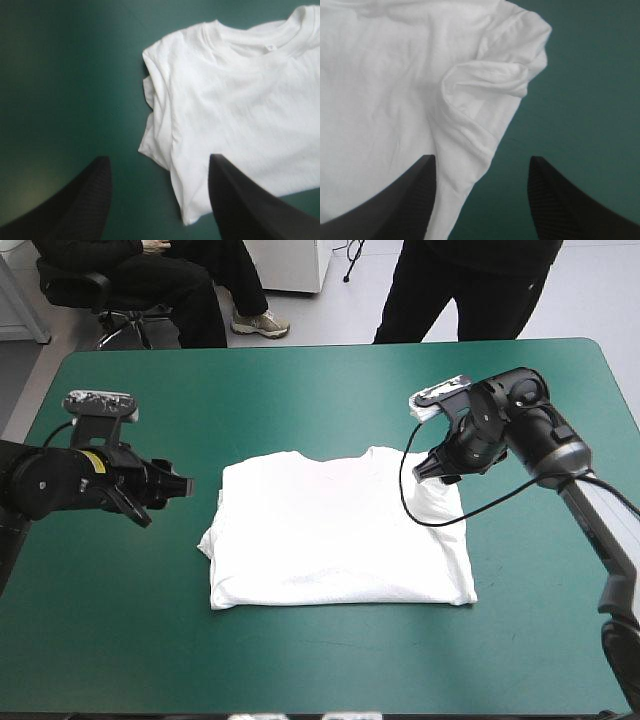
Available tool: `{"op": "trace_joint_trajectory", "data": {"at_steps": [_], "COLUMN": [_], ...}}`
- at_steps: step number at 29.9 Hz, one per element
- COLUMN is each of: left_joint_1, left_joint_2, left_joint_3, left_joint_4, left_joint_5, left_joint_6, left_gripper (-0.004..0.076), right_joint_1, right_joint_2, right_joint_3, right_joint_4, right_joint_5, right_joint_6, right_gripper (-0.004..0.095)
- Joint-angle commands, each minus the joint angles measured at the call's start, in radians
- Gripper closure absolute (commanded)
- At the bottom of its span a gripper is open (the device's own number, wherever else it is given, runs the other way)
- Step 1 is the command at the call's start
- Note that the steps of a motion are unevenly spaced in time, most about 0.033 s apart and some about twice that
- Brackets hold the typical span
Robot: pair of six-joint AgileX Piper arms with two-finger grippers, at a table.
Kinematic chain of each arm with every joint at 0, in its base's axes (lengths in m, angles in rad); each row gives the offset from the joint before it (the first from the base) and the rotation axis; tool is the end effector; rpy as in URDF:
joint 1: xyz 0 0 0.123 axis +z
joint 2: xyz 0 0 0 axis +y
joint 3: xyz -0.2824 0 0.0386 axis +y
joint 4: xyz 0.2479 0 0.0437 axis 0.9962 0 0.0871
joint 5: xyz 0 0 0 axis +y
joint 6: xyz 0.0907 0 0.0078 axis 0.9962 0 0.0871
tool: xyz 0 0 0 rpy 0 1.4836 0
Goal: Fold the cloth
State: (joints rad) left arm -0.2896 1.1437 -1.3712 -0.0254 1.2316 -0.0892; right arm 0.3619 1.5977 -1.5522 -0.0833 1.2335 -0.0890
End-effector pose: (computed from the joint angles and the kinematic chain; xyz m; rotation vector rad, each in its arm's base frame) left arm 0.1959 -0.0607 0.4222 0.2494 2.4850 -0.1923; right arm 0.3106 0.1099 0.3523 -0.6326 2.6811 -0.0427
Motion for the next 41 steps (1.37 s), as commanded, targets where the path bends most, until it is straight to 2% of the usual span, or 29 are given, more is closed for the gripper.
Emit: {"op": "trace_joint_trajectory", "data": {"at_steps": [1, 8, 13, 19, 28, 41], "left_joint_1": [-0.023, -0.107, -0.132, -0.132, -0.132, -0.263], "left_joint_2": [-0.059, -0.085, -0.078, 0.012, 0.176, 0.292], "left_joint_3": [0.079, 0.293, 0.437, 0.546, 0.576, 0.593], "left_joint_4": [-0.009, 0.013, 0.017, -0.015, -0.048, -0.04], "left_joint_5": [0.061, 0.03, -0.14, -0.256, -0.368, -0.408], "left_joint_6": [-0.065, -0.175, -0.269, -0.28, -0.254, -0.305], "left_gripper": [0.0303, 0.0303, 0.0302, 0.0302, 0.0295, 0.0297], "right_joint_1": [0.0, 0.0, 0.0, 0.0, 0.0, 0.0], "right_joint_2": [-0.106, -0.222, -0.279, -0.291, -0.289, -0.288], "right_joint_3": [-0.005, 0.043, 0.1, 0.112, 0.112, 0.123], "right_joint_4": [-0.042, -0.094, -0.158, -0.17, -0.167, -0.173], "right_joint_5": [0.015, -0.013, -0.022, -0.034, -0.061, -0.078], "right_joint_6": [0.034, 0.098, 0.126, 0.129, 0.129, 0.127], "right_gripper": [0.0381, 0.0381, 0.0381, 0.0381, 0.0381, 0.0381]}}
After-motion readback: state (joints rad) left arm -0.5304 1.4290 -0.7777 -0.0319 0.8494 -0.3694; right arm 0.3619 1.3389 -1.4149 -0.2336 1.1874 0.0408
